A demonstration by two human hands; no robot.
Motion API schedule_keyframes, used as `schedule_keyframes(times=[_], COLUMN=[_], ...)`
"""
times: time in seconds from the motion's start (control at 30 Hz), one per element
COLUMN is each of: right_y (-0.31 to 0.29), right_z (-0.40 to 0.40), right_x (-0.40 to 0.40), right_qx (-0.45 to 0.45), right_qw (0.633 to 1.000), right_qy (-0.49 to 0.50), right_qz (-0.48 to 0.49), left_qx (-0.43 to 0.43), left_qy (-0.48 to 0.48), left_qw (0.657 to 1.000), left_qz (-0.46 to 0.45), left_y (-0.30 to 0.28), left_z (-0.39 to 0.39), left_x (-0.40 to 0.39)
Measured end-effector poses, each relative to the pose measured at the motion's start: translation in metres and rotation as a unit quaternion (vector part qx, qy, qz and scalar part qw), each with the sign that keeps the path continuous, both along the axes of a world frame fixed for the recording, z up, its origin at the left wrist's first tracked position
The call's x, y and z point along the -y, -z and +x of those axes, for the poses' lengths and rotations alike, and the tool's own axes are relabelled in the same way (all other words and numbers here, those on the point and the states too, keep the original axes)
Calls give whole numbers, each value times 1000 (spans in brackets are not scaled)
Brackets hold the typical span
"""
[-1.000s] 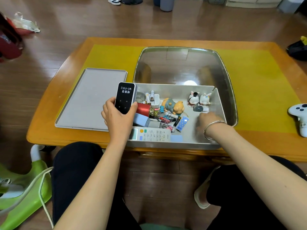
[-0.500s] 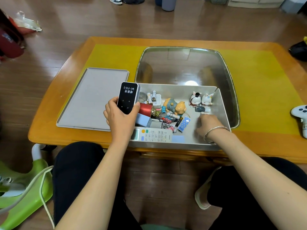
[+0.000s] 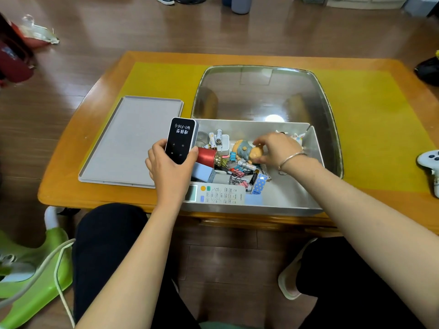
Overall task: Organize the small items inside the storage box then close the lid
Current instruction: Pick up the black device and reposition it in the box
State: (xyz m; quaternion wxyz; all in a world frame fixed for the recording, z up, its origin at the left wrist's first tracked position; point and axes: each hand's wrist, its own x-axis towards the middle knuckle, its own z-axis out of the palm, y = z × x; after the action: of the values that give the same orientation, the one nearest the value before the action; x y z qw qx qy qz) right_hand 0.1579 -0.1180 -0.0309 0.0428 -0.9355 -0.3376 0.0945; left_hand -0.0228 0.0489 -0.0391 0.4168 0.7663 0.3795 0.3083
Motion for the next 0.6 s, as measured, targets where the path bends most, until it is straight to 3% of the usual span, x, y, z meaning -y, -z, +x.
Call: schedule_keyframes(times=[0.2,0.6], right_y=[2,6], right_z=[10,1], right_x=[-5,2], right_qx=[81,141], right_qw=[993,987], right_qy=[-65,-37], right_qz=[-47,-61], left_qx=[1,1], left_qy=[3,4], left_qw=[1000,1000], left_qz=[-1,7], left_y=[1,0], left_z=[1,0], left_x=[0,1])
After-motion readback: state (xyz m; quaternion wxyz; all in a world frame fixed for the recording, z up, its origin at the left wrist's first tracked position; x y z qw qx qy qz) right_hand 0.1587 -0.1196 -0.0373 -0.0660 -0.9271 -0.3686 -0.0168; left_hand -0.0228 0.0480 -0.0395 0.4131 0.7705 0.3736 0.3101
